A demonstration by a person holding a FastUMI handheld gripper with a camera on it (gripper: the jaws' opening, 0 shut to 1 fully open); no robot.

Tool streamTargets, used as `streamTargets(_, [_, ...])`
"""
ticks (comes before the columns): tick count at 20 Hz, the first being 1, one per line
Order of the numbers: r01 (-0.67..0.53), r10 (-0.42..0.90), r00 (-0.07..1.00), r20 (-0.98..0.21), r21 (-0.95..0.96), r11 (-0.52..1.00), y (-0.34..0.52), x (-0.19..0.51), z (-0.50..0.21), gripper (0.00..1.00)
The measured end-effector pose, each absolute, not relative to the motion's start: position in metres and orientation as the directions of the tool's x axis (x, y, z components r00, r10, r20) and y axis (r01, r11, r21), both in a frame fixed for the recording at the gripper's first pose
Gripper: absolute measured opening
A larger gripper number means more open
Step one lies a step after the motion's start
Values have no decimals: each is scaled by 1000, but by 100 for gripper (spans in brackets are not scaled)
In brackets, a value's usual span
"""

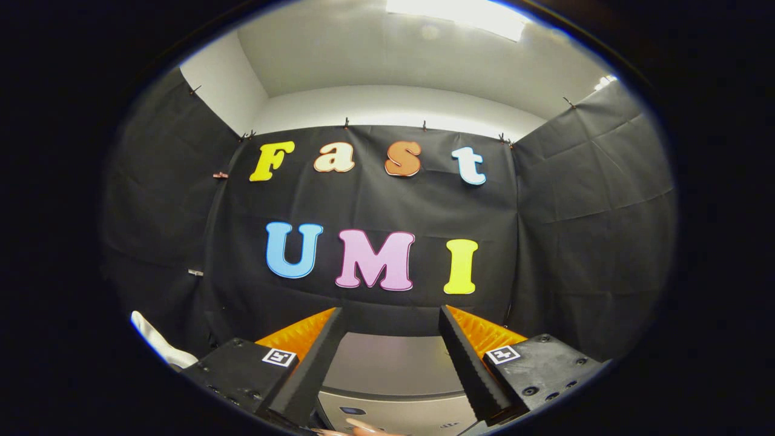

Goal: Put the clothes into the washing machine and then close the washing machine lid.

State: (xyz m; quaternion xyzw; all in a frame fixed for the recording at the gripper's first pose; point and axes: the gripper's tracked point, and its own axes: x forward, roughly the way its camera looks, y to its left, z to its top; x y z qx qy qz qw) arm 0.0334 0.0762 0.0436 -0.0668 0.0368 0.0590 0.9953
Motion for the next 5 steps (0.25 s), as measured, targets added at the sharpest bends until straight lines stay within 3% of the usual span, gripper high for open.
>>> streamTargets(5, [-139, 129, 989, -75, -144, 980, 79, 31, 47, 98])
